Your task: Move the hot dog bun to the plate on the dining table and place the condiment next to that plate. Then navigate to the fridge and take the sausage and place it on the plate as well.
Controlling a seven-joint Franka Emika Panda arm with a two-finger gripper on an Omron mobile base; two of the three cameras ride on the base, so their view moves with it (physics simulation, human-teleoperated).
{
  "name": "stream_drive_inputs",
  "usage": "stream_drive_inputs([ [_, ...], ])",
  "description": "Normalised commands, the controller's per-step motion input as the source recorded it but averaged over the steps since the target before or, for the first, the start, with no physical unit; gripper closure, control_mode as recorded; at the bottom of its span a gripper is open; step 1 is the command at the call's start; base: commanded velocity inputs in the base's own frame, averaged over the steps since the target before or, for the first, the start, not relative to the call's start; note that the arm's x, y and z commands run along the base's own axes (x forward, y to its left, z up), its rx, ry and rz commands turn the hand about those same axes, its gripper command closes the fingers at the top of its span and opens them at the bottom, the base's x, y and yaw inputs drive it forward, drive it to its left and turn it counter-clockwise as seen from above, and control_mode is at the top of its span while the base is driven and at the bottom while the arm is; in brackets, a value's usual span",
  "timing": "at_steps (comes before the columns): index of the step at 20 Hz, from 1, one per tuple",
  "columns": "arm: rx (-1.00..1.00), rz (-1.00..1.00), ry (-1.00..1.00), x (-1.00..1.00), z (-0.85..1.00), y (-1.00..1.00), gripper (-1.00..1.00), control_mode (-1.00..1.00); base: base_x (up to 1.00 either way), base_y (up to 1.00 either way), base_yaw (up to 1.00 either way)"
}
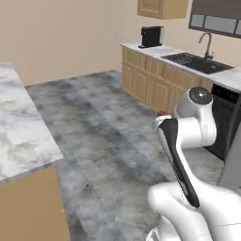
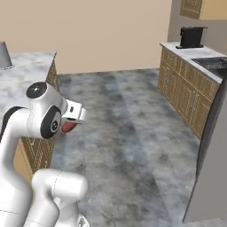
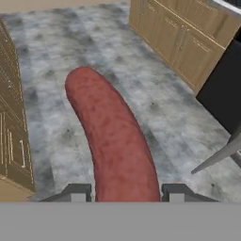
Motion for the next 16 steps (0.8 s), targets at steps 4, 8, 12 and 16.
stream_drive_inputs([
  [4, 0.00, 0.00, 0.00, 0.00, 0.00, 0.00, 1.00, 1.00, -0.52, 1.00, 0.28],
  [8, 0.00, 0.00, 0.00, 0.00, 0.00, 0.00, 1.00, 1.00, -0.03, 1.00, 0.02],
  [12, 0.00, 0.00, 0.00, 0.00, 0.00, 0.00, 1.00, 1.00, 0.00, 1.00, -0.04],
  [16, 0.00, 0.00, 0.00, 0.00, 0.00, 0.00, 1.00, 1.00, -0.03, 1.00, -0.20],
])
